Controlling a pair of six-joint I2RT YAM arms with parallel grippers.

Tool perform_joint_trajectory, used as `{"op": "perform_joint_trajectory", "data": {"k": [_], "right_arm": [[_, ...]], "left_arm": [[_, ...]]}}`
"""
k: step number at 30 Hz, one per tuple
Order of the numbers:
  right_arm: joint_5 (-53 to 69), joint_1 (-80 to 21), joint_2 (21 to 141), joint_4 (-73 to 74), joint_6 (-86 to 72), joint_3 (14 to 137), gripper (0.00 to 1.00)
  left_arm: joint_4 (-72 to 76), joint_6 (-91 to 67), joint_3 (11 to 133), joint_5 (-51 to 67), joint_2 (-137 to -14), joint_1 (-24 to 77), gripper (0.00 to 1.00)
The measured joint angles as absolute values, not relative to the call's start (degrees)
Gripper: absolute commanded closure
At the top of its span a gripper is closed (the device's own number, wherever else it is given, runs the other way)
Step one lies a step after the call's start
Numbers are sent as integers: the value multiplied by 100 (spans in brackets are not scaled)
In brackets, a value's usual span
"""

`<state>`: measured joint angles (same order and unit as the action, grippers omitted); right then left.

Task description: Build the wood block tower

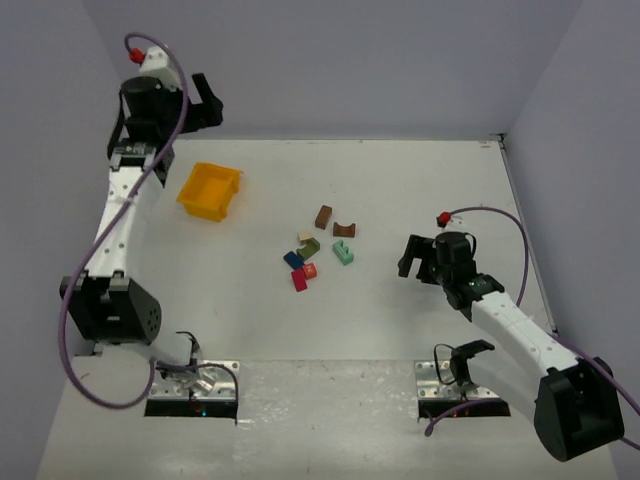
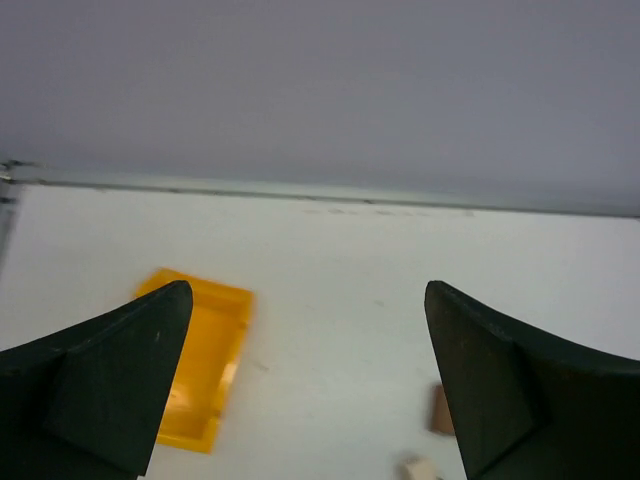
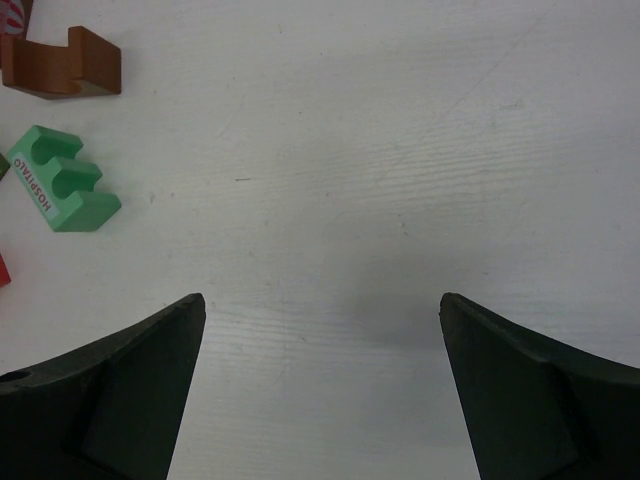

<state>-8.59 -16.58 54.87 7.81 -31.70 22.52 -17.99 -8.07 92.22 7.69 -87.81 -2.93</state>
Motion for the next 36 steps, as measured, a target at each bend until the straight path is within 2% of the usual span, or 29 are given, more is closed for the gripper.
{"op": "perform_joint_trajectory", "data": {"k": [2, 5, 8, 11, 18, 22, 27, 36], "right_arm": [[-713, -1658, 5379, 760, -3174, 2195, 1], [-535, -1658, 5288, 747, -3189, 2129, 1], [-340, -1658, 5266, 669, -3215, 2069, 1], [-87, -1658, 5266, 585, -3236, 2025, 1], [377, -1703, 5376, 482, -3282, 2008, 1], [57, -2268, 5553, 588, -3126, 2150, 1], [-348, -3082, 6413, 722, -2882, 2942, 1], [-620, -3314, 7363, 618, -2761, 3731, 1]], "left_arm": [[-1055, -1187, 8033, 167, -7856, 678, 0], [-40, -1696, 6126, 224, -6823, 1676, 0], [387, -2160, 4882, 252, -6529, 1638, 0], [354, -2416, 4353, 205, -6767, 1515, 0], [517, -2603, 4315, 147, -7136, 1529, 0], [674, -2606, 4322, 145, -7300, 1529, 0], [797, -2620, 4366, 155, -7561, 1529, 0], [796, -2596, 4585, 150, -7953, 1529, 0]]}}
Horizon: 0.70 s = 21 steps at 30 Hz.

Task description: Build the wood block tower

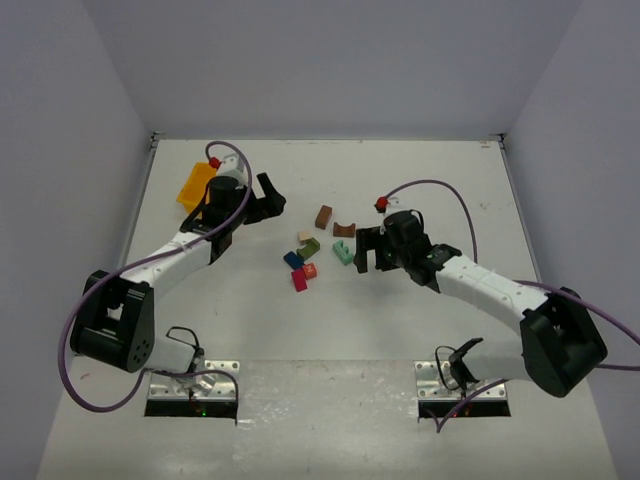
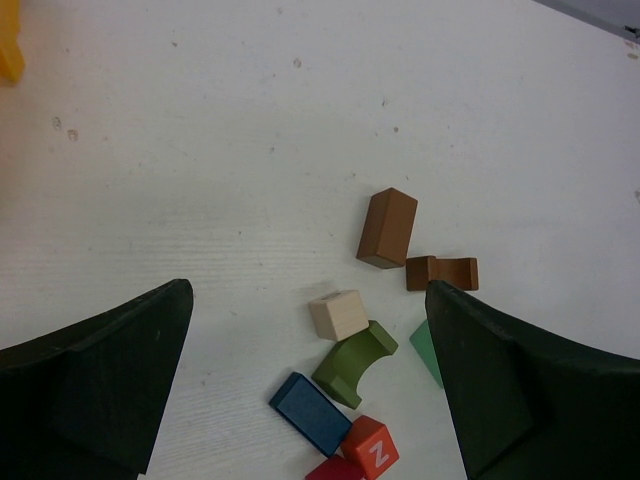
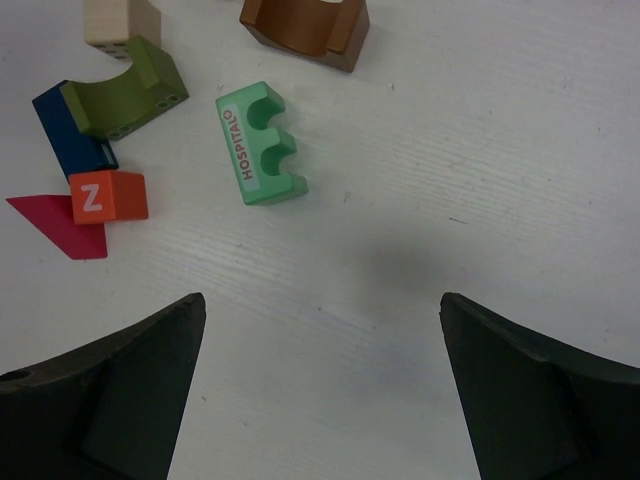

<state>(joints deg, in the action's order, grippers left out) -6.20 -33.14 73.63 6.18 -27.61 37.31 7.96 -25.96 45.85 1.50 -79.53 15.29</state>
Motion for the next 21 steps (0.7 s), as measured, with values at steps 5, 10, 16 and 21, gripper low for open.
{"op": "perform_joint_trajectory", "data": {"k": [5, 10, 16, 21], "right_arm": [[-765, -3402, 7734, 619, -2679, 4131, 1], [-1069, -3457, 8261, 729, -2733, 4714, 1], [-1414, -3764, 9106, 811, -2514, 5655, 1], [-1215, -4160, 9891, 781, -2052, 6399, 2]], "left_arm": [[788, -2592, 4624, 150, -8002, 1529, 0], [787, -2593, 4689, 148, -8091, 1529, 0], [731, -2576, 4700, 42, -8157, 1529, 0], [667, -2574, 4787, -83, -8201, 1529, 0]]}}
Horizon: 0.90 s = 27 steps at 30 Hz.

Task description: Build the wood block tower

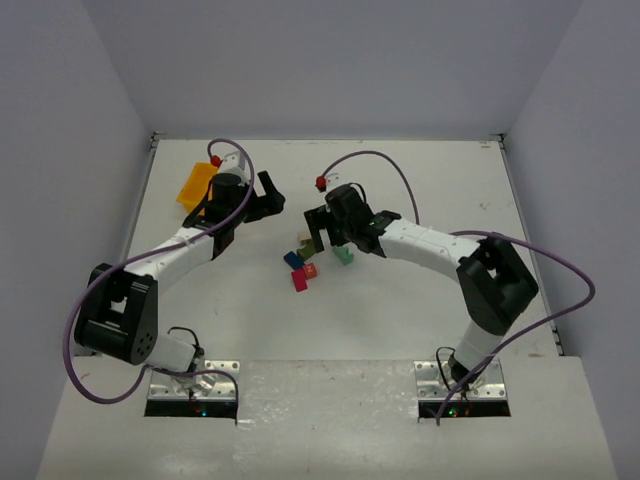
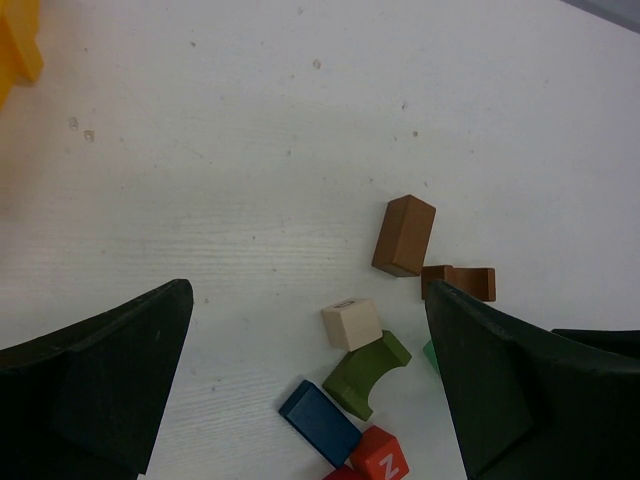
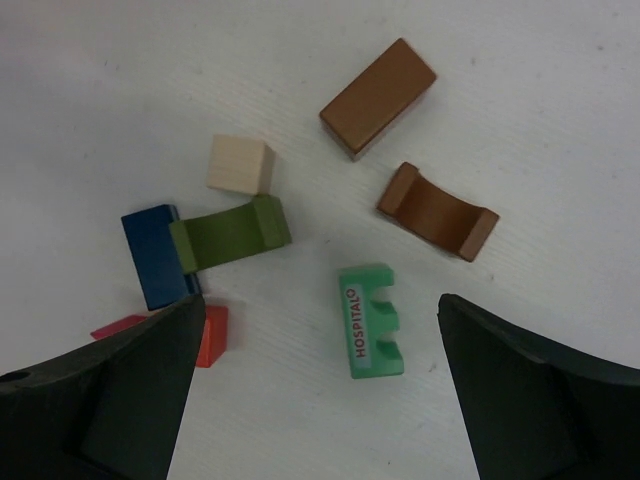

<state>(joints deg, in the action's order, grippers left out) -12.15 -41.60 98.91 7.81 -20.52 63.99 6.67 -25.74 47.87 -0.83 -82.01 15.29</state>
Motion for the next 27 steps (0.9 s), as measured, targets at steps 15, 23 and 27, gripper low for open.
{"op": "perform_joint_trajectory", "data": {"k": [15, 23, 27], "right_arm": [[-347, -4202, 11212, 1023, -1590, 7310, 47], [-302, -4202, 11699, 1054, -1533, 7659, 59], [-431, -4202, 11816, 1083, -1525, 7745, 74]], "left_arm": [[597, -2554, 4970, -115, -8449, 1529, 0], [569, -2528, 4984, -75, -8492, 1529, 0], [565, -2526, 4995, -65, -8529, 1529, 0]]}}
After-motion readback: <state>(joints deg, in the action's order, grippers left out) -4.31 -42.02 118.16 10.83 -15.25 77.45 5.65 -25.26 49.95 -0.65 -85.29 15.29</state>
